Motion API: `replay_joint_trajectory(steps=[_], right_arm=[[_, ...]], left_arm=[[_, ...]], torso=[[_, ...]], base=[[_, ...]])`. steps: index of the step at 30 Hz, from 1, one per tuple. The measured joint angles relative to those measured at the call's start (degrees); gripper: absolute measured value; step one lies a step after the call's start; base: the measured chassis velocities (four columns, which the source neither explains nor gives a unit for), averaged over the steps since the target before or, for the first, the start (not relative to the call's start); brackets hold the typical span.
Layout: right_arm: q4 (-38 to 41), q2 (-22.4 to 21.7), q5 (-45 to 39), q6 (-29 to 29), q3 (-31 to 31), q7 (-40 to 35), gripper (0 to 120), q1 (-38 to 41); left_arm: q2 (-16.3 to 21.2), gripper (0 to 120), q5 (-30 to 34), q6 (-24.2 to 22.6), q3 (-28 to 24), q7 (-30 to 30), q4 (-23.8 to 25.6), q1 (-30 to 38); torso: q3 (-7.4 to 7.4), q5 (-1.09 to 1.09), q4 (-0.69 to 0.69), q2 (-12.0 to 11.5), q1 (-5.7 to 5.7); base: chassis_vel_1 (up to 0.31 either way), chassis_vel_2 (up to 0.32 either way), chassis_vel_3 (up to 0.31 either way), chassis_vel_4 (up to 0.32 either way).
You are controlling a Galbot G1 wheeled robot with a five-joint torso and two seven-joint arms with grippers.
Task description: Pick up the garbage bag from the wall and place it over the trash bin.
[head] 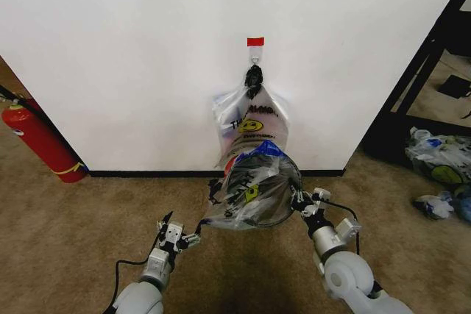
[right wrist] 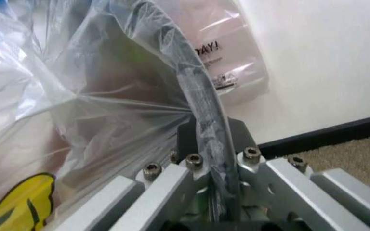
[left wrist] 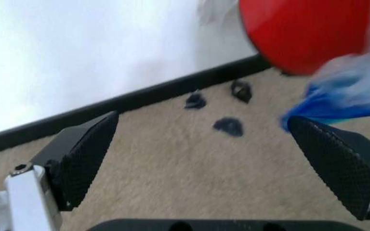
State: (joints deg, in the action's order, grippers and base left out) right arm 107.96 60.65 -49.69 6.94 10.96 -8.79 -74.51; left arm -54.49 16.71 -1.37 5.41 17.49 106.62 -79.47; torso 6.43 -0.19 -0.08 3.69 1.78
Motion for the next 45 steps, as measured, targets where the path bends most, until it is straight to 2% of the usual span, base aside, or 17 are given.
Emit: replay_joint_trajectory(steps=[7,10,11,15,19,22,23,24,26,27,29,33,37,40,42,45], right_arm=[[-0.17,0.17,0.01,0.01,0.04,-0.4,0,0.13],[-1.75,0.8,-0.37,0.37,0.56,-1.08,0,1.34],[-2.23,0.94,-0.56,0.44,0.69,-1.09,0,1.65],[-3.0,1.01,-0.97,0.51,0.85,-1.08,0,1.99],[-4.59,0.4,1.03,0.82,1.03,-0.08,0,1.59],[-6.19,-0.34,3.21,1.9,1.03,2.27,0,0.85],[-6.71,-0.52,4.11,2.32,1.03,3.68,0,0.66],[-7.81,-0.85,5.91,3.11,1.13,6.78,0,0.45],[-8.97,-1.23,7.74,3.92,1.26,10.52,0,0.36],[-8.97,-1.23,7.74,3.92,1.26,10.52,0,0.36],[-10.31,-1.64,9.81,4.89,1.61,16.57,0,0.31],[-12.72,-1.98,14.71,7.54,2.98,28.6,0,0.57],[-12.95,-2.01,15.95,8.35,3.14,31.15,0,0.74],[-12.83,-1.94,16.02,8.68,3.06,31.31,0,0.79],[-12.78,-1.9,16.02,8.74,3.02,31.32,0,0.79],[-12.53,-1.8,15.99,8.88,2.86,31.37,0,0.7]], left_arm=[[0.28,100,0.19,1.43,0.8,-5.84,1.22,-0.53],[1.19,100,-0.34,2.87,3.12,-16.71,1.78,-1.43],[1.29,100,-0.5,2.96,3.79,-18.73,1.89,-1.59],[1.42,100,-1.46,3.46,5.63,-22.67,1.95,-1.69],[1.82,100,-1.09,6.38,9.72,-25.42,2.61,-0.77],[1.9,100,1.8,8.41,14.08,-30.1,5.41,0.7],[2.02,100,3.36,8.79,15.13,-32.43,6.4,1.28],[2.42,100,7.12,9.57,16.43,-37.48,7.65,2.39],[2.97,100,10.41,10.38,16.54,-41.31,8.39,3.33],[2.97,100,10.41,10.38,16.54,-41.31,8.39,3.33],[3.68,100,13.12,10.64,15.37,-43.04,8.9,3.94],[3.98,100,17.03,8.66,11.63,-42.78,9.18,5.37],[3.94,99,19.65,6.71,10.12,-42.24,9.27,6.03],[3.95,90,21.47,3.83,9.1,-42.16,9.37,6.08],[3.93,88,21.71,3.29,8.9,-42.14,9.37,6.0],[3.7,76,22.56,1.87,8.14,-42.06,9.37,5.61]], torso=[[0.0,-0.01,-0.01,0.0,0.0],[0.0,-0.01,0.0,0.0,0.0],[0.0,-0.01,0.0,0.0,0.0],[0.0,0.0,0.0,0.0,0.0],[0.0,-0.01,0.01,0.0,0.0],[0.0,0.0,-0.01,0.0,0.0],[0.0,-0.01,-0.01,0.0,0.0],[0.0,0.02,0.0,0.0,0.0],[0.0,0.0,0.0,0.0,0.0],[0.0,0.0,0.0,0.0,0.0],[0.0,0.01,-0.01,0.0,0.0],[0.0,-0.01,0.0,0.0,0.0],[0.0,0.0,0.0,0.0,0.0],[0.0,-0.01,0.0,0.0,0.0],[0.0,0.0,0.0,0.0,0.0],[0.0,0.0,0.01,0.0,0.0]], base=[[0.0,0.0,0.0,0.0],[0.0,0.0,0.0,0.0],[0.0,0.0,0.0,0.0],[0.0,0.0,0.0,0.0],[0.0,0.0,0.0,0.0],[0.0,0.0,0.0,0.0],[0.0,0.0,0.0,0.0],[0.0,0.0,0.0,0.0],[0.0,0.0,0.0,0.0],[0.0,0.0,0.0,0.0],[0.0,0.0,0.0,0.0],[0.0,0.0,0.0,0.0],[0.0,0.0,0.0,0.0],[0.0,0.0,0.0,0.0],[0.0,0.0,0.0,0.0],[0.0,0.0,0.0,0.0]])
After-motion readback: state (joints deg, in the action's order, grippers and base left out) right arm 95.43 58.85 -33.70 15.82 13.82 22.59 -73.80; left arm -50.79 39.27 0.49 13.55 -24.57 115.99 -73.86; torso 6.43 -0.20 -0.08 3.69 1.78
